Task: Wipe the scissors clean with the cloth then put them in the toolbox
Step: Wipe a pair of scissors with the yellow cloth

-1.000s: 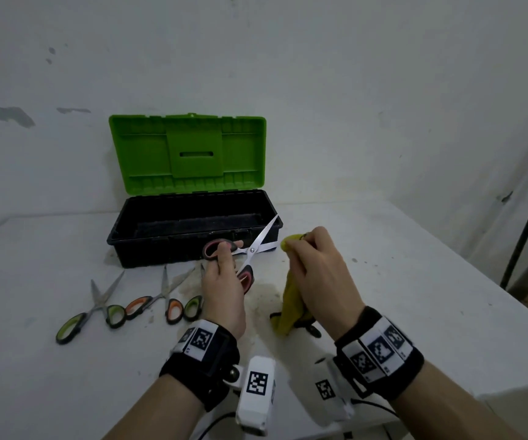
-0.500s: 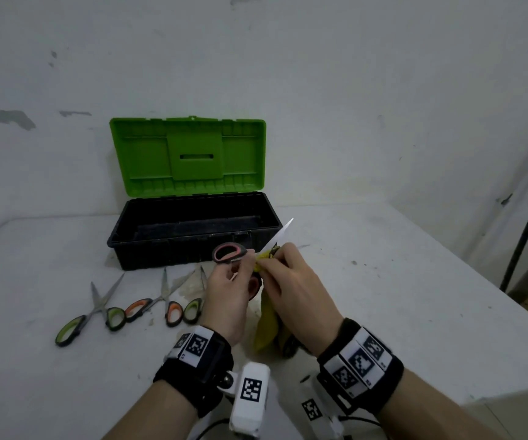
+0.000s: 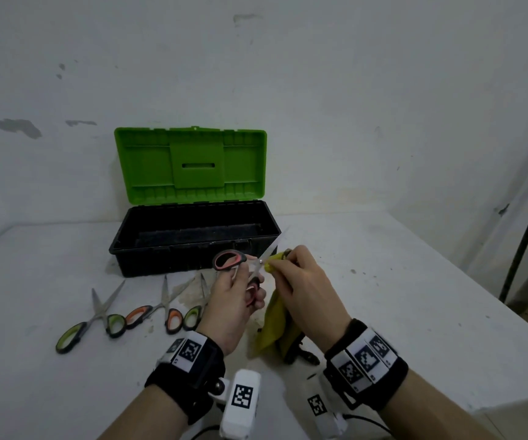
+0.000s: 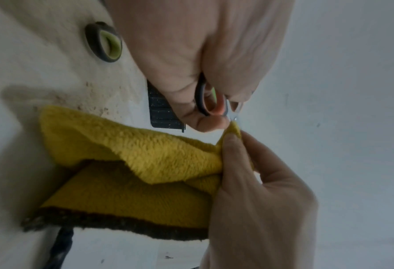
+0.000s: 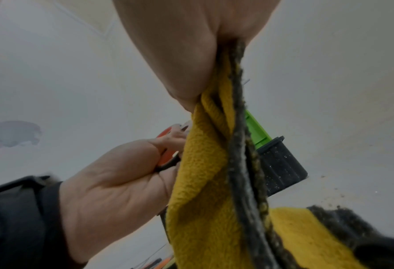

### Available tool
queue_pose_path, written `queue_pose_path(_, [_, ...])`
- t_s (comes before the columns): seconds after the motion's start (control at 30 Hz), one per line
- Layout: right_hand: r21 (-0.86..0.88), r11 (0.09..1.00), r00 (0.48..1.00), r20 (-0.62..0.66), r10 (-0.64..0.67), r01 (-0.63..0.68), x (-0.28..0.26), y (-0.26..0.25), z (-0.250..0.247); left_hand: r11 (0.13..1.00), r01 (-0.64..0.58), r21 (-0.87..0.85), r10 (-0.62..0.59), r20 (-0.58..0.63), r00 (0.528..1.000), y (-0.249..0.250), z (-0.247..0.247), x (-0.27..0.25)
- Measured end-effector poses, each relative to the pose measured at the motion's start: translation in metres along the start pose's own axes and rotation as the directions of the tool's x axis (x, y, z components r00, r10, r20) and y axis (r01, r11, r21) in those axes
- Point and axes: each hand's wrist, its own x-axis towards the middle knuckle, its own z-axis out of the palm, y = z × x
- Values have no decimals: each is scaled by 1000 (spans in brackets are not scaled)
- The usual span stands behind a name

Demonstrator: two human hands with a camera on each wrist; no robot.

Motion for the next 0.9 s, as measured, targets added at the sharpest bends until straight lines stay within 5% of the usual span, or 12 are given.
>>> queue_pose_path(0.37, [29,990,979,-148,142,-139,-1,29,-28,999,2,46,-1,-13,1000,2,-11,7])
queue_pose_path(0.57, [174,955,959,-107,262,-242,-3,36,-34,873,-99,477,88,44,995,1,-22,7])
queue_pose_path(0.73, [307,857,906,54,419,-414,-2,40,-39,816,-59,575,68,5,998,-2,-29,16])
queue_pose_path(0.9, [369,776,859,248,449,-512,1,44,-40,863,2,506,-33,54,998,4,-28,15])
